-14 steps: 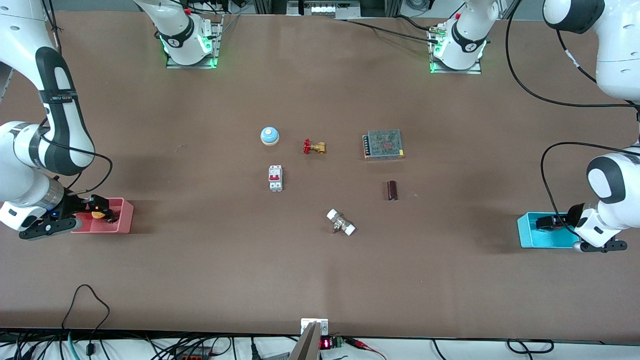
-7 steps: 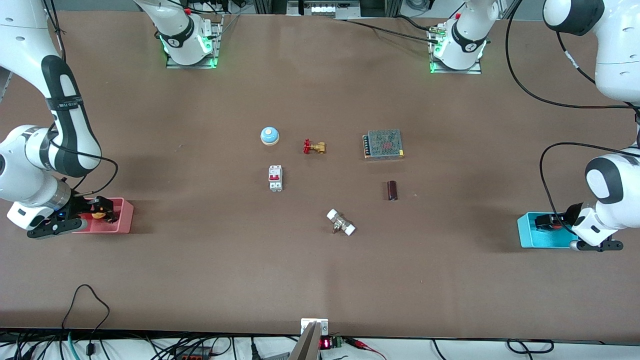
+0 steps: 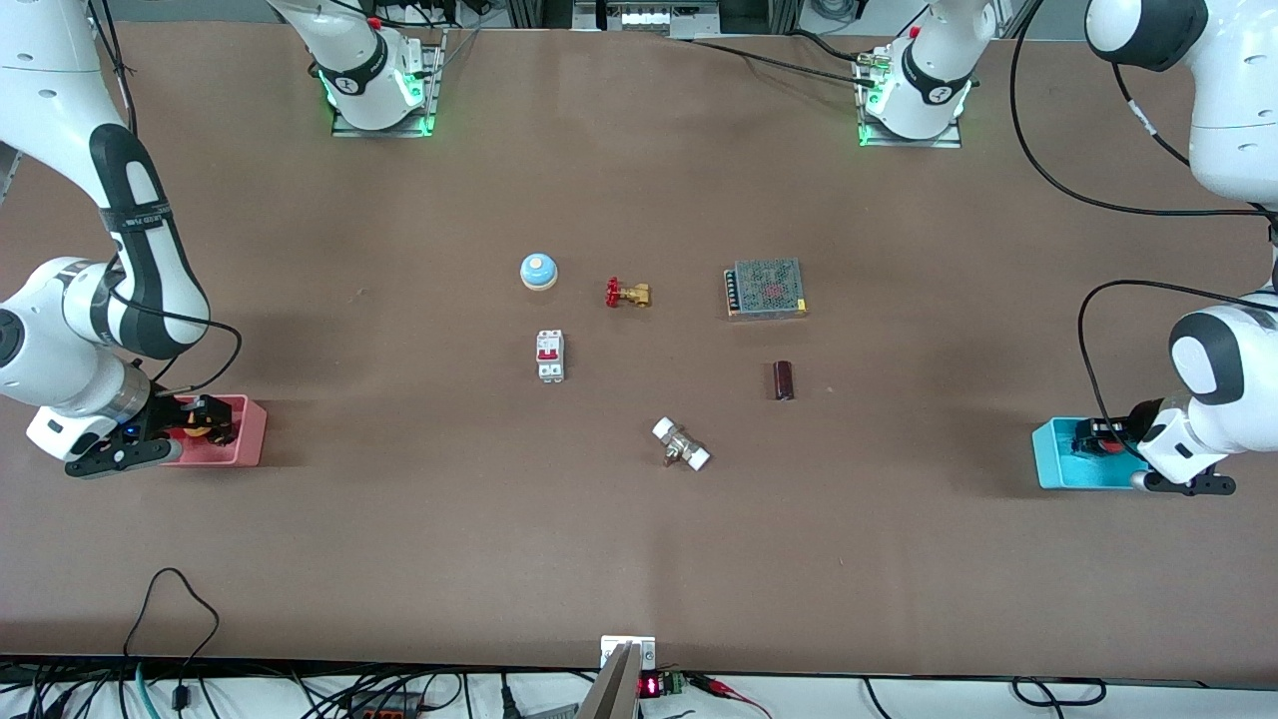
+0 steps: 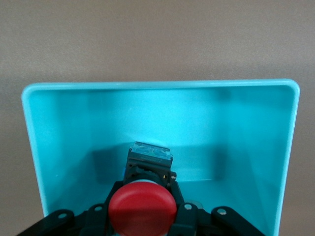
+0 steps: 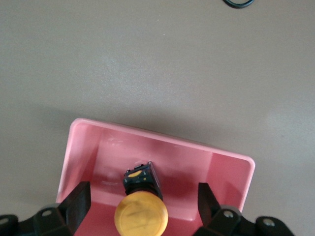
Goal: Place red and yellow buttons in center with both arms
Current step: 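Lower both grippers and grasp the yellow and red buttons in the boxes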
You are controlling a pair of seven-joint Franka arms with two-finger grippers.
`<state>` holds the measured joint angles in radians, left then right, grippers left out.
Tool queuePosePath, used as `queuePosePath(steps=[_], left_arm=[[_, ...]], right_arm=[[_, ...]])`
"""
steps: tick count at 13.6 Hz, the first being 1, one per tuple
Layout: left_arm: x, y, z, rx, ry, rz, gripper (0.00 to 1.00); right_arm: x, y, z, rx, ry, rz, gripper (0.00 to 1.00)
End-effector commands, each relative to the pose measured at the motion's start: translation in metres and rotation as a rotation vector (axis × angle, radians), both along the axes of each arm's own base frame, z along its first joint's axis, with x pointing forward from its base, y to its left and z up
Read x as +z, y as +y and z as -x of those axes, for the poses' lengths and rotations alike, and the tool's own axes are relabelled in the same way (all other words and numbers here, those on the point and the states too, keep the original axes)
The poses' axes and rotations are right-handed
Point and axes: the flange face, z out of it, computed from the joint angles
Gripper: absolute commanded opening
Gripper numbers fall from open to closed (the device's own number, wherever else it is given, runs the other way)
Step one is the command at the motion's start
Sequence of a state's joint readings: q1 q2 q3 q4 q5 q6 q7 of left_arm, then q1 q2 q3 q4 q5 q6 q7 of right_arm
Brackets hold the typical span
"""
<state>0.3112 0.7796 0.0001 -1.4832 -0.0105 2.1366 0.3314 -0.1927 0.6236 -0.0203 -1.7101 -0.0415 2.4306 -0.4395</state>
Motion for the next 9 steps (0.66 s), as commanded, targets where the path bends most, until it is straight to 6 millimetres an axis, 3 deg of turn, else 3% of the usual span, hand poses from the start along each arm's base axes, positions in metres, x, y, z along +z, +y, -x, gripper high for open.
queuePosePath(steps=[1,3,6,9], left_arm=[[0.033,-0.006,-0.001,-0.033,0.003,-0.006,0.29],[0.075,-0.015,-0.008,-0.048,-0.046,-0.022,0.29],[0.126,-0.042,-0.008,-0.07,-0.056,-0.024,0.27],[0.126,-0.095,0.015,-0.047,0.04,-0.002,0.27]], right_arm=[[0.0,-0.001,0.002,-0.002,-0.007,-0.004,0.89],[-0.004,-0.001,0.002,0.004,0.0,-0.004,0.71],[-0.005,-0.001,0.002,0.021,0.002,-0.004,0.56],[-0.005,-0.001,0.002,0.031,0.003,-0.002,0.41]])
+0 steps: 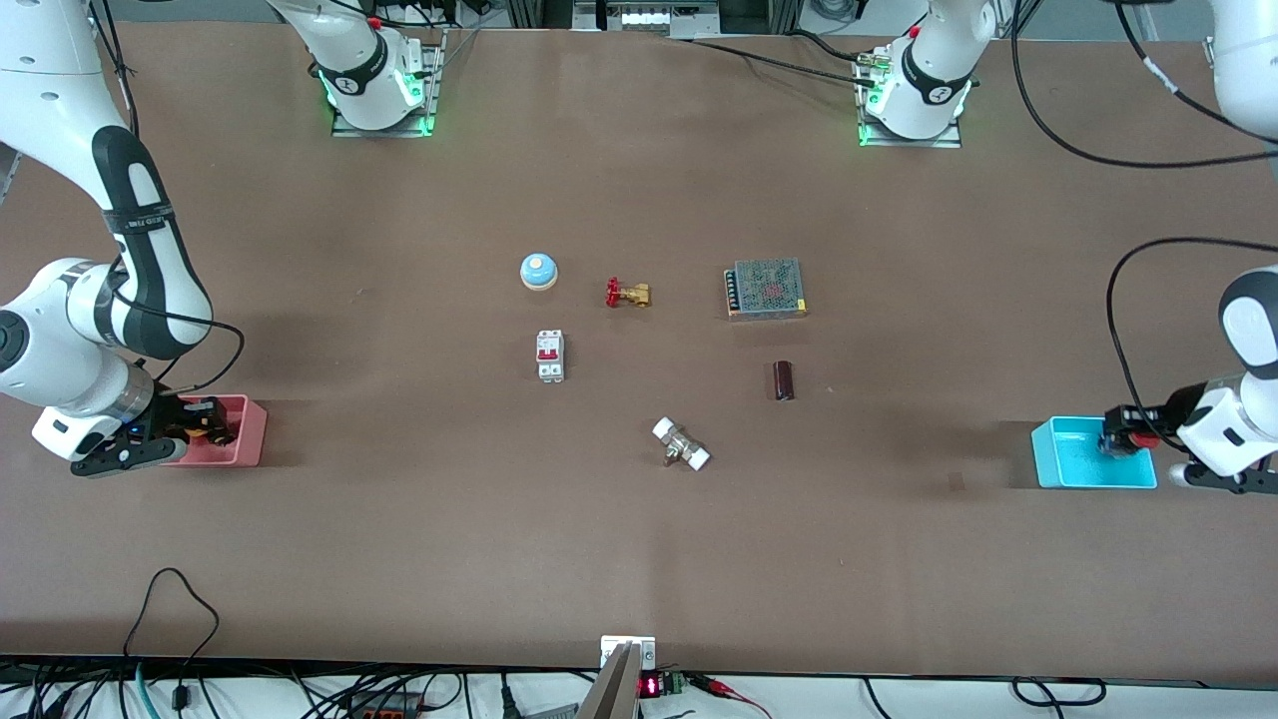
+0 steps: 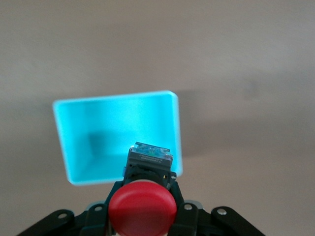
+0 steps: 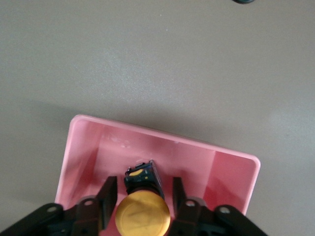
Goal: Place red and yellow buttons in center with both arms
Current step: 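Lift the yellow button with the right gripper while the left lifts red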
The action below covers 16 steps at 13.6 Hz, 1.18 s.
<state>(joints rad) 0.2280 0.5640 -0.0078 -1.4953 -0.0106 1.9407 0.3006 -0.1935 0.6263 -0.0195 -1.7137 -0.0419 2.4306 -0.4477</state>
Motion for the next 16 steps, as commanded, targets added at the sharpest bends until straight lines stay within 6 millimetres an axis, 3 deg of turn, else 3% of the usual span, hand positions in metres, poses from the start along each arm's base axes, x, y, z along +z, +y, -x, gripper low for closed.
queuePosePath(steps=[1,2,5,8,10,13,15,16], left_arm=[[-0.014,-0.054,0.03,0.04,0.08,-0.006,0.27],[-0.026,-0.085,0.041,0.078,0.118,-0.018,0.27],[-0.041,-0.137,0.063,0.134,0.172,-0.019,0.27],[-0.058,-0.157,0.087,0.178,0.144,0.01,0.27],[-0.069,-0.158,0.092,0.186,0.125,0.008,0.27],[-0.083,-0.161,0.102,0.278,0.096,0.052,0.26],[-0.094,-0.172,0.11,0.28,0.057,0.051,0.26],[-0.102,-0.173,0.116,0.28,0.047,0.049,0.26]], right_arm=[[-0.001,-0.002,0.001,0.028,-0.004,0.0,0.35],[-0.001,-0.001,0.001,0.029,-0.004,0.0,0.33],[-0.001,0.0,0.0,0.032,-0.005,0.0,0.3],[0.021,-0.001,0.001,0.07,0.01,-0.001,0.29],[0.074,0.007,0.007,0.08,0.051,-0.016,0.29],[0.159,0.044,0.024,0.102,0.099,-0.042,0.29],[0.19,0.09,0.033,0.036,0.124,-0.09,0.29],[0.194,0.127,0.034,-0.013,0.133,-0.1,0.29]])
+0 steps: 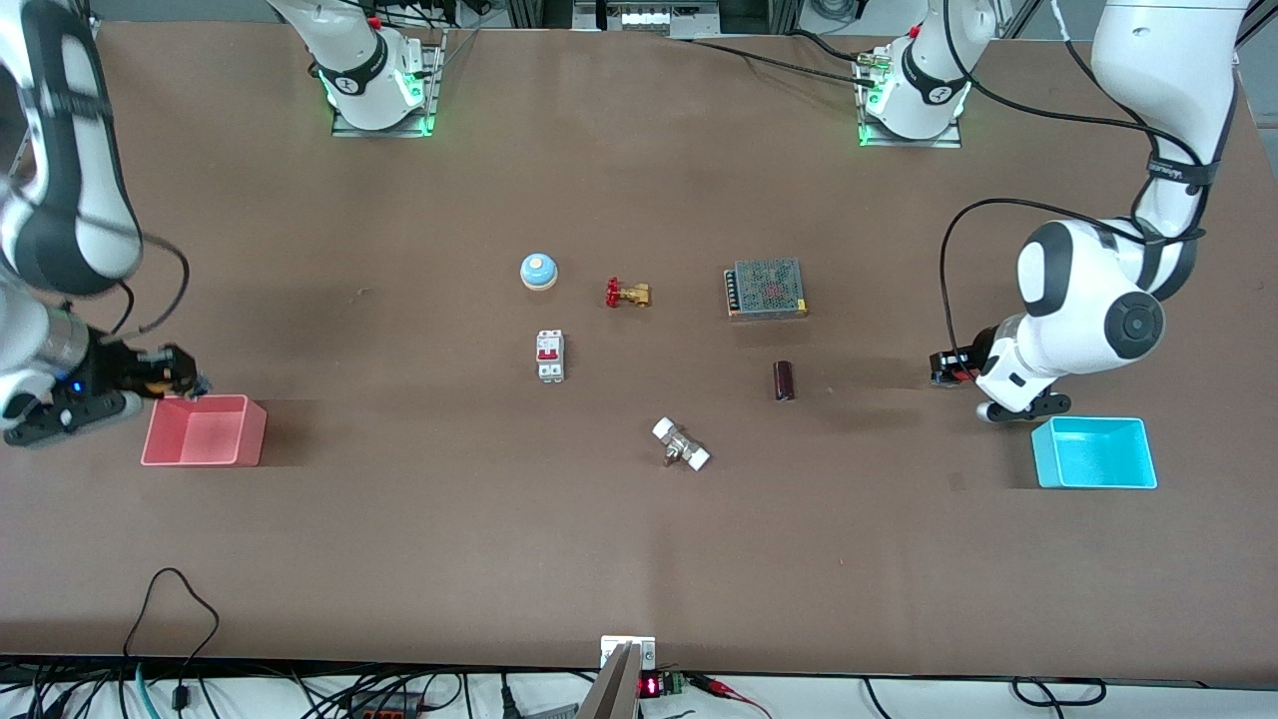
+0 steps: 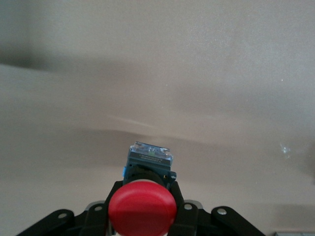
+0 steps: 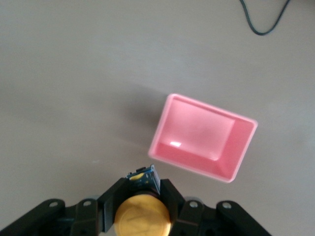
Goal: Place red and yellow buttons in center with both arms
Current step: 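Lift the yellow button with the right gripper while the left lifts red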
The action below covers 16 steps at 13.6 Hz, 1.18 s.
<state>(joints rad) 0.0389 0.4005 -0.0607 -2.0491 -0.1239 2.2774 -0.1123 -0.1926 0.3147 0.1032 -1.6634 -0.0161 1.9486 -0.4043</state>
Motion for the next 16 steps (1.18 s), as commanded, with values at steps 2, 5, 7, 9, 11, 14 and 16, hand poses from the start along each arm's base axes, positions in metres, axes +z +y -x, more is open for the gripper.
queuePosePath(steps=[2,5,7,9,11,14,16], left_arm=[[-0.007,-0.008,0.023,0.028,-0.042,0.001,0.26],[-0.022,-0.017,0.034,0.083,-0.056,-0.013,0.26],[-0.031,-0.019,0.037,0.089,-0.044,-0.014,0.31],[-0.028,-0.019,0.036,0.09,-0.045,-0.014,0.69],[0.008,-0.02,0.02,0.078,-0.114,-0.009,1.0],[0.081,-0.016,-0.018,0.079,-0.183,0.004,1.0],[0.12,-0.006,-0.041,0.065,-0.217,0.005,1.0]], right_arm=[[0.001,0.128,0.013,-0.145,0.048,-0.019,0.29],[-0.037,0.22,0.015,-0.218,0.015,-0.009,0.29],[-0.068,0.259,0.021,-0.209,-0.031,0.055,0.29],[-0.095,0.282,0.024,-0.226,-0.051,0.082,0.29],[-0.114,0.301,0.029,-0.221,-0.065,0.075,0.29],[-0.151,0.321,0.037,-0.222,-0.073,0.053,0.29],[-0.171,0.327,0.043,-0.205,-0.076,0.057,0.29]])
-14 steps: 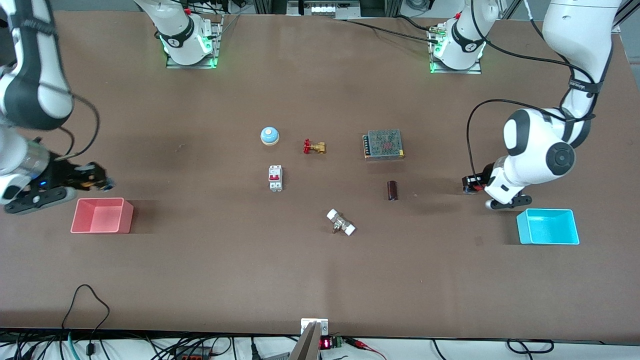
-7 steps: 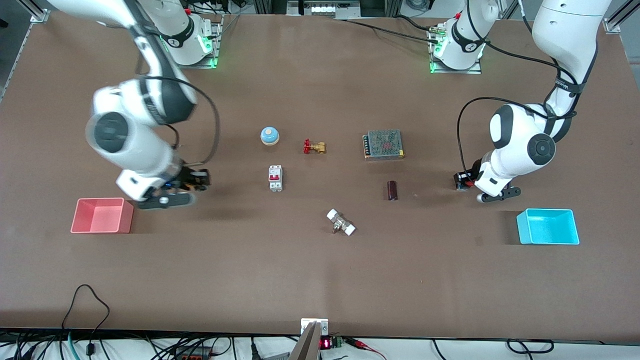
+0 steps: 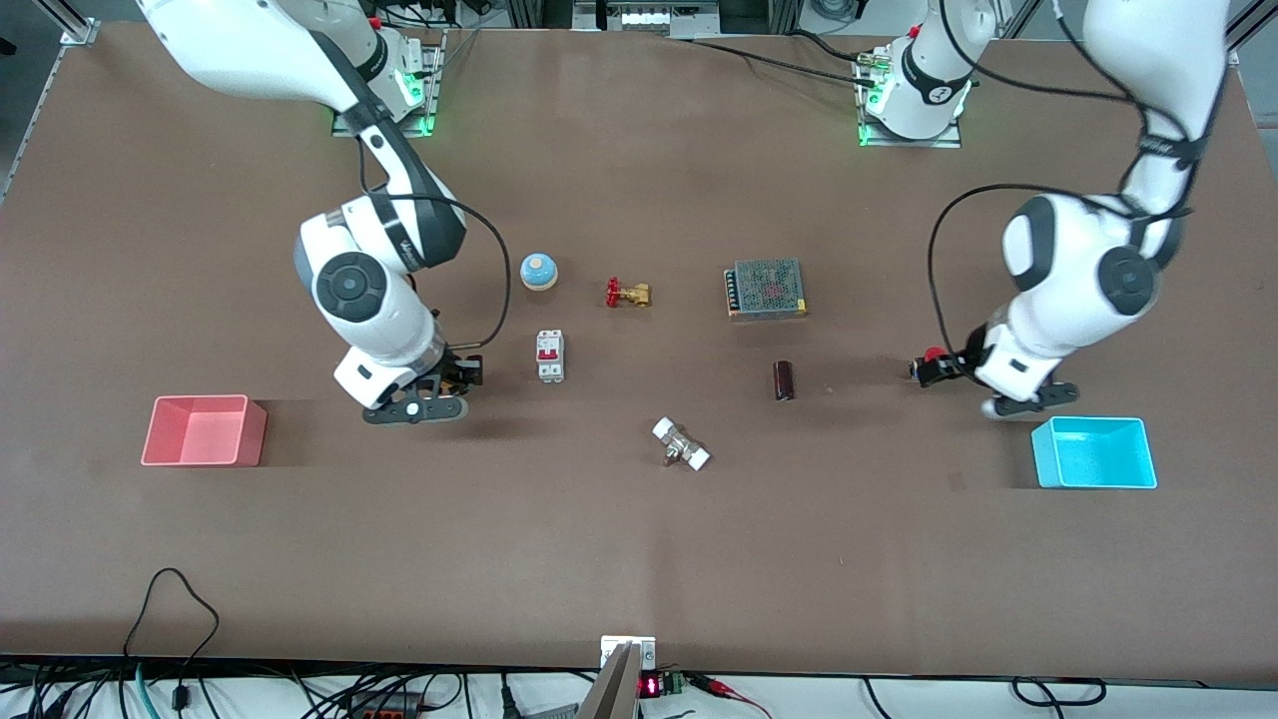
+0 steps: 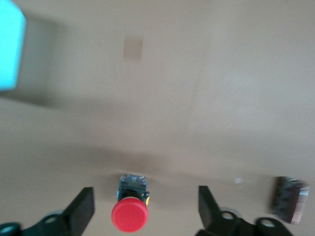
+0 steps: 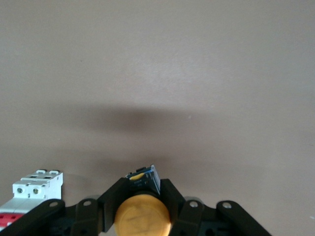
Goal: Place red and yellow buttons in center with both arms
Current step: 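Set the red button down with the left gripper and release it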
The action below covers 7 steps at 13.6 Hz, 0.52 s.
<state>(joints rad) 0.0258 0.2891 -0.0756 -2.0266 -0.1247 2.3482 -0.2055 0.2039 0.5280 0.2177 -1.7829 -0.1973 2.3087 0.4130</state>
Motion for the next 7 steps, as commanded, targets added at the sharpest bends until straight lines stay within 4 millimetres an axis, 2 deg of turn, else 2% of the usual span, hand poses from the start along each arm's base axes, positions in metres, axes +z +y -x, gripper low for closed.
queuePosePath(steps=[1,3,5,7], left_arm=[[0.059,0.023,-0.03,-0.02,-0.063,0.007,1.0],[0.084,0.042,-0.042,-0.045,-0.109,-0.004,1.0],[0.107,0.06,-0.047,-0.049,-0.102,-0.005,1.0],[0.136,0.064,-0.049,-0.078,-0.065,-0.036,1.0]], right_arm=[[-0.022,0.011,0.009,-0.005,-0.019,0.021,0.29],[-0.035,0.017,0.011,-0.005,-0.035,0.047,0.29],[-0.04,0.017,0.011,-0.006,-0.043,0.048,0.29],[-0.042,0.016,0.011,-0.007,-0.041,0.048,0.32]])
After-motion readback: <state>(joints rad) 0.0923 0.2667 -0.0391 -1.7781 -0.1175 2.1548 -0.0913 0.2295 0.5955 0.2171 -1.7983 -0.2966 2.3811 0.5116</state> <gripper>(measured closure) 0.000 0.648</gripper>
